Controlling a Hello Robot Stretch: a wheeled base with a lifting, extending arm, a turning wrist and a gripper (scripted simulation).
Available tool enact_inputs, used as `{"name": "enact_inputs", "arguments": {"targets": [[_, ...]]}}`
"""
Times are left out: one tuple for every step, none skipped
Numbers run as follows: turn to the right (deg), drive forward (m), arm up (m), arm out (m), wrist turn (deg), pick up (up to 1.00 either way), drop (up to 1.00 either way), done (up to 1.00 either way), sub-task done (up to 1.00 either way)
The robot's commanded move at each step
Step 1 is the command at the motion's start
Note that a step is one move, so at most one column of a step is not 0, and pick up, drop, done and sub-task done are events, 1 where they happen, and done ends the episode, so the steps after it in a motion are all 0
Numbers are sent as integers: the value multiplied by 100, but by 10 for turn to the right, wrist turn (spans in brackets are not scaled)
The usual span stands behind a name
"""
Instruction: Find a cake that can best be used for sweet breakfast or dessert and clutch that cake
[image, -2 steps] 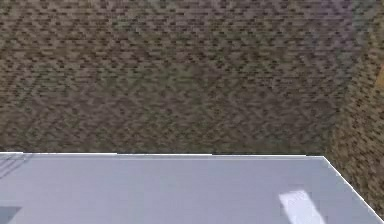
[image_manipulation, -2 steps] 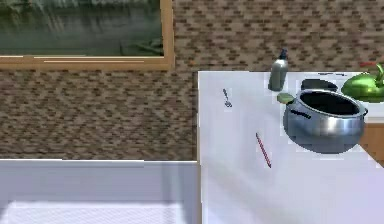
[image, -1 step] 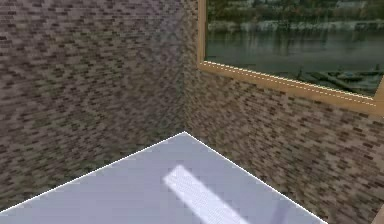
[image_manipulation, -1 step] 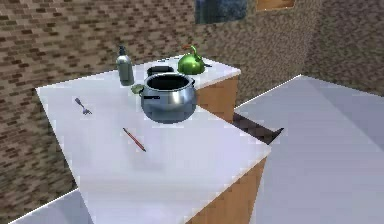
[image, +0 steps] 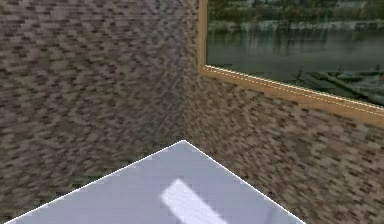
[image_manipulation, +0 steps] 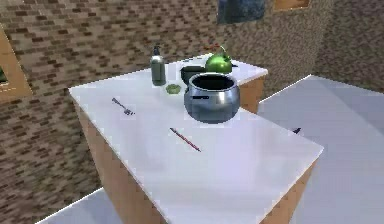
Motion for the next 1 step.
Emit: {"name": "enact_inputs", "arguments": {"targets": [[420, 0, 0, 0, 0, 0, 0, 0, 0]]}}
